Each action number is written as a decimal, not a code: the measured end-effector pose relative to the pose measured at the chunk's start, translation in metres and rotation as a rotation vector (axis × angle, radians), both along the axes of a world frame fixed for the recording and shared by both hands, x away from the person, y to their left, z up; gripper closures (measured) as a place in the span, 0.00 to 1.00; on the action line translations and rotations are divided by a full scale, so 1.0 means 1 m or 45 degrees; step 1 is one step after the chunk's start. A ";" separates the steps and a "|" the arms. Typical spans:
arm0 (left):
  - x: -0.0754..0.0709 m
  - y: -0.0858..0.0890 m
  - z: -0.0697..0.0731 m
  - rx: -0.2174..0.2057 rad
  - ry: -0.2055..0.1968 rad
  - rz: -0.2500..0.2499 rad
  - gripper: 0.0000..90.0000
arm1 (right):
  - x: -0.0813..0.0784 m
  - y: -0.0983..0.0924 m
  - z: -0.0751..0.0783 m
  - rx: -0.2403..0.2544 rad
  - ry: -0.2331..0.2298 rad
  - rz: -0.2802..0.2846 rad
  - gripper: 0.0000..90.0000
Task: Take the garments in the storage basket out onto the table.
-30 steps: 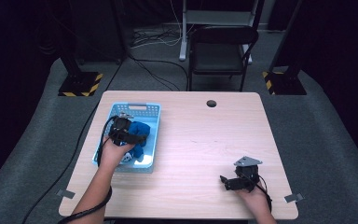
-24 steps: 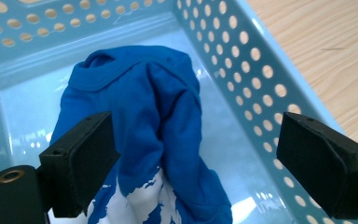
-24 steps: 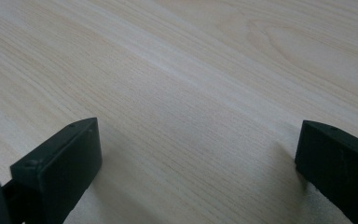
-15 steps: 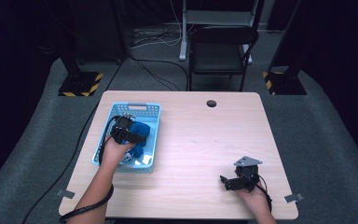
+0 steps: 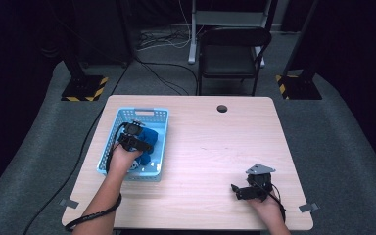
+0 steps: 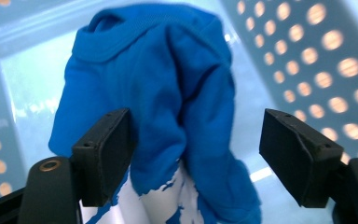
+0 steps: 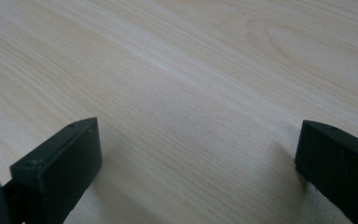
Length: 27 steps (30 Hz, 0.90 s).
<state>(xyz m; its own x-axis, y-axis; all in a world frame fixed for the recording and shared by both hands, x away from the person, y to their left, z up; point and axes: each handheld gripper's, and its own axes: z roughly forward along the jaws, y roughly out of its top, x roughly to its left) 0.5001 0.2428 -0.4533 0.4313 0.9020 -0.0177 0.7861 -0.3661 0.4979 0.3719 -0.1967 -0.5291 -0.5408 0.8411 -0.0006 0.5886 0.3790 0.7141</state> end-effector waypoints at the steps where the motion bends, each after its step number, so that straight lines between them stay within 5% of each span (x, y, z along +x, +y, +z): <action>1: 0.000 0.000 -0.002 0.002 0.015 -0.005 0.29 | 0.000 0.000 0.000 0.000 0.000 0.000 0.00; 7: -0.001 0.002 -0.007 0.036 0.052 -0.036 0.45 | 0.000 0.000 0.000 0.000 0.000 0.000 0.00; 14: -0.004 0.012 -0.006 0.030 0.025 -0.013 0.69 | 0.000 0.000 0.000 0.000 0.000 0.000 0.00; 27: -0.009 0.021 -0.002 -0.034 -0.046 -0.003 0.82 | 0.000 0.000 0.000 0.000 0.000 0.000 0.00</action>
<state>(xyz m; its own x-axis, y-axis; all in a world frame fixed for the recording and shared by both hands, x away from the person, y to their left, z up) 0.4911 0.2636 -0.4549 0.4341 0.9005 -0.0264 0.7667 -0.3539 0.5356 0.3719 -0.1967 -0.5291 -0.5409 0.8411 -0.0006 0.5886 0.3790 0.7140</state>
